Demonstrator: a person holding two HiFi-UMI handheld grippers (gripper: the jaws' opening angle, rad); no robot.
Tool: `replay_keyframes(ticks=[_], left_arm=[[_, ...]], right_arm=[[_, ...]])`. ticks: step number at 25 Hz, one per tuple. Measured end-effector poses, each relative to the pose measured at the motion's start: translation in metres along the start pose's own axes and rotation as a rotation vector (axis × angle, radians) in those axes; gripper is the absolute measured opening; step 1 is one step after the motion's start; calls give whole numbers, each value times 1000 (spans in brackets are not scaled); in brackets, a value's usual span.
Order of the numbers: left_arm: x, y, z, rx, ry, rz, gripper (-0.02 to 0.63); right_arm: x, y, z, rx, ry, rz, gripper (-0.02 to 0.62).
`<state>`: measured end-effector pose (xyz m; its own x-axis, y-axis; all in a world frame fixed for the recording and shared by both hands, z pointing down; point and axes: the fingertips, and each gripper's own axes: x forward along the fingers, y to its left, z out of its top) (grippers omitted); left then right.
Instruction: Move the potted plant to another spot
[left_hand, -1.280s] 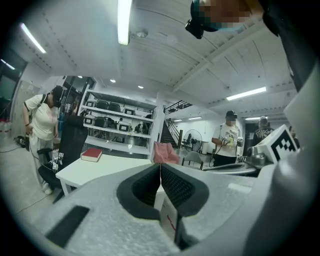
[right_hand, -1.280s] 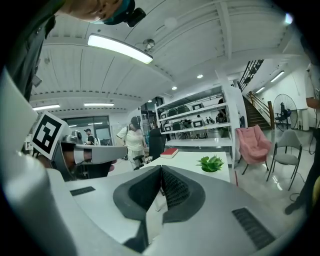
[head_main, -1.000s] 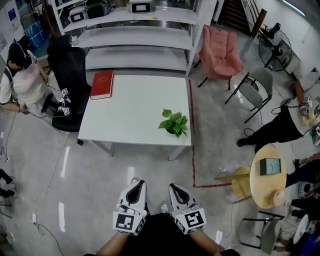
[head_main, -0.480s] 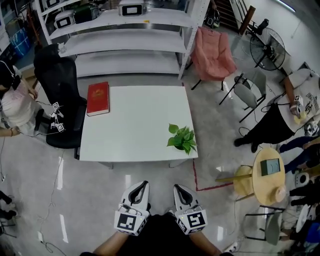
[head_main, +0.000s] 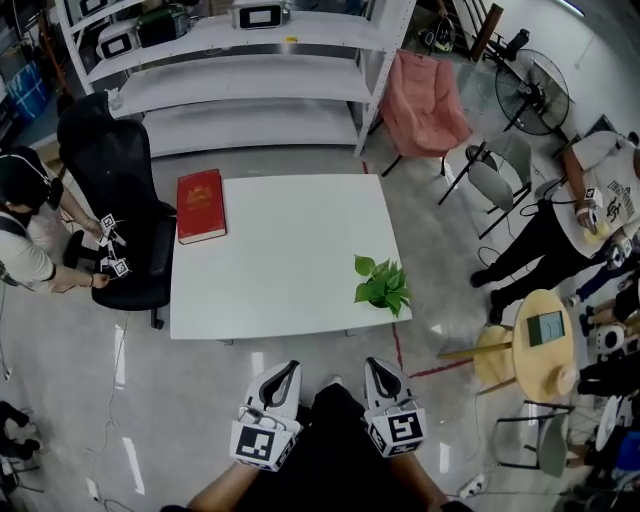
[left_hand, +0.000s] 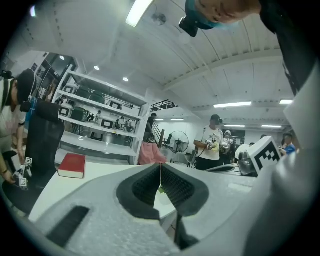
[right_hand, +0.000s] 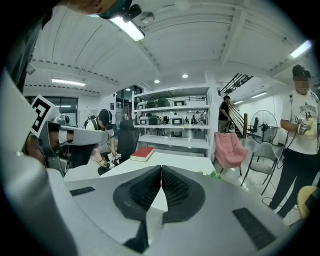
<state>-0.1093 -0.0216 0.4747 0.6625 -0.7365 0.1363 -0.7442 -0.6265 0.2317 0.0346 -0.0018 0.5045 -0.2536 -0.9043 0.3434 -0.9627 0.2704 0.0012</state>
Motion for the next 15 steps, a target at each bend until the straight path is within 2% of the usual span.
replay_keyframes(ticks=[5, 8, 11, 15], left_arm=[[20, 7, 12, 16, -19, -30, 20], [33, 11, 16, 24, 6, -35, 20], [53, 18, 28, 30, -29, -27, 20], [78, 21, 38, 38, -34, -29, 20]], right_arm=[[21, -16, 7, -8, 15, -29, 14], [37, -30, 8, -18, 31, -30, 12], [55, -45, 6, -25, 63, -29, 14], [76, -65, -5, -35, 126, -27, 14]])
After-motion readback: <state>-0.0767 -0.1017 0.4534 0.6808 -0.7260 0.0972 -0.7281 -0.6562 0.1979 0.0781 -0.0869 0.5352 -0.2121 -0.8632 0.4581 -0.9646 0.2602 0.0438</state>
